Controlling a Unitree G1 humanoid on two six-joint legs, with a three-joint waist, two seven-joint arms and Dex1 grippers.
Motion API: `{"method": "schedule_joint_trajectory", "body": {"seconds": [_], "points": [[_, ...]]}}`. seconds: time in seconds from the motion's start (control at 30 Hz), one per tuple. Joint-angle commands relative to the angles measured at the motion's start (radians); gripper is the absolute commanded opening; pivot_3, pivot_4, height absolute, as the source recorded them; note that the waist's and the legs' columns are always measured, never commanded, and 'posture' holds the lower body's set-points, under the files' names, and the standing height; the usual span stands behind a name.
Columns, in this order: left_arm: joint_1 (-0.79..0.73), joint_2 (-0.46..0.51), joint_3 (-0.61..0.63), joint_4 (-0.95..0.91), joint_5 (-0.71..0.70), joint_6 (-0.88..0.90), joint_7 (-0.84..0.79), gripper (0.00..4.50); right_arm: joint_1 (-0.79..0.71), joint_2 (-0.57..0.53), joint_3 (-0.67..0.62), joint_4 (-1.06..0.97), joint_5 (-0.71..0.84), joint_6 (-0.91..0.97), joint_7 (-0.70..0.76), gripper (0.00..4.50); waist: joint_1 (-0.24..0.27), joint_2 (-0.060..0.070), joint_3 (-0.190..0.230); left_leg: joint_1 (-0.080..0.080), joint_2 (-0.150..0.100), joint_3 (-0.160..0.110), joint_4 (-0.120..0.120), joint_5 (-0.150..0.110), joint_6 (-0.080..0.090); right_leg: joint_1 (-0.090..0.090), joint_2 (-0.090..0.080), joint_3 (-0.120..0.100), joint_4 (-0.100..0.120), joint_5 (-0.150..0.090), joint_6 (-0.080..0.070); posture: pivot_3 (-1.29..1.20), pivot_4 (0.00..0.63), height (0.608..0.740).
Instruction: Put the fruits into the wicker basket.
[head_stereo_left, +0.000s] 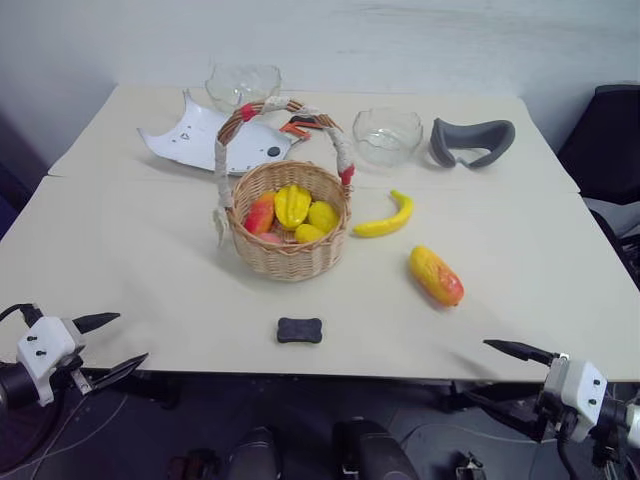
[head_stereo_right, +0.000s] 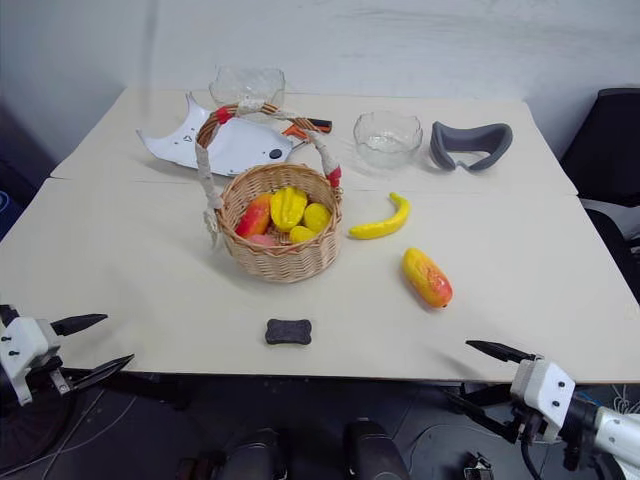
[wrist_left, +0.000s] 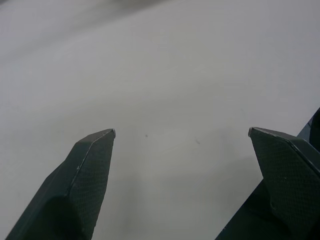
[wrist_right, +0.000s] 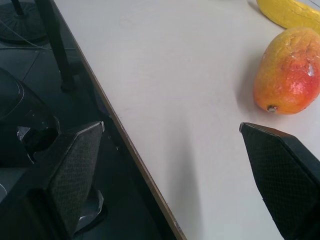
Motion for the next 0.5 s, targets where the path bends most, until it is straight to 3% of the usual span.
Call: {"method": "schedule_joint_trajectory", "body": {"seconds": [0.03,0.1,0.27,0.37,0.5], "points": [[-0.033,0.009,-0.016,-0.022,-0.034,0.016,-0.014,4.5,0.005,-0.021,-0.008,-0.05,0.065,0.087,0.01,4.48,0.0,0.0,0.0,0.0,0.0,0.0,0.0,0.0,0.0,0.0,0.0,0.0,0.0,0.0,0.0,0.0,0.15,0.74],[-0.061,0.019,-0.063,-0.074,-0.046,0.045,-0.04,4.5,-0.012,-0.011,-0.005,-0.121,0.13,0.226,-0.064,4.48,0.0,0.0,0.0,0.0,0.0,0.0,0.0,0.0,0.0,0.0,0.0,0.0,0.0,0.0,0.0,0.0,0.15,0.74],[-0.195,0.08,-0.283,-0.276,-0.156,0.318,-0.143,4.5,-0.032,0.026,0.042,-0.329,0.15,0.259,-0.114,4.48,0.004,0.001,0.0,-0.001,0.0,0.0,0.0,0.001,0.0,0.0,0.0,-0.001,0.001,0.0,0.0,0.0,0.15,0.74],[-0.402,0.003,-0.471,-0.297,-0.097,0.363,-0.113,4.5,-0.088,0.044,0.076,-0.441,0.272,0.31,-0.133,4.48,0.014,0.002,-0.001,-0.001,0.0,0.0,0.0,0.001,0.0,0.0,0.0,-0.001,0.001,0.004,0.008,0.0,0.15,0.74],[-0.57,-0.111,-0.666,-0.203,0.045,0.298,-0.102,4.5,-0.188,0.085,0.166,-0.479,0.204,0.316,-0.2,4.48,0.018,0.002,-0.001,-0.001,-0.001,0.001,0.002,0.004,0.006,0.0,0.002,0.0,0.001,0.007,0.012,0.0,0.15,0.74]]}}
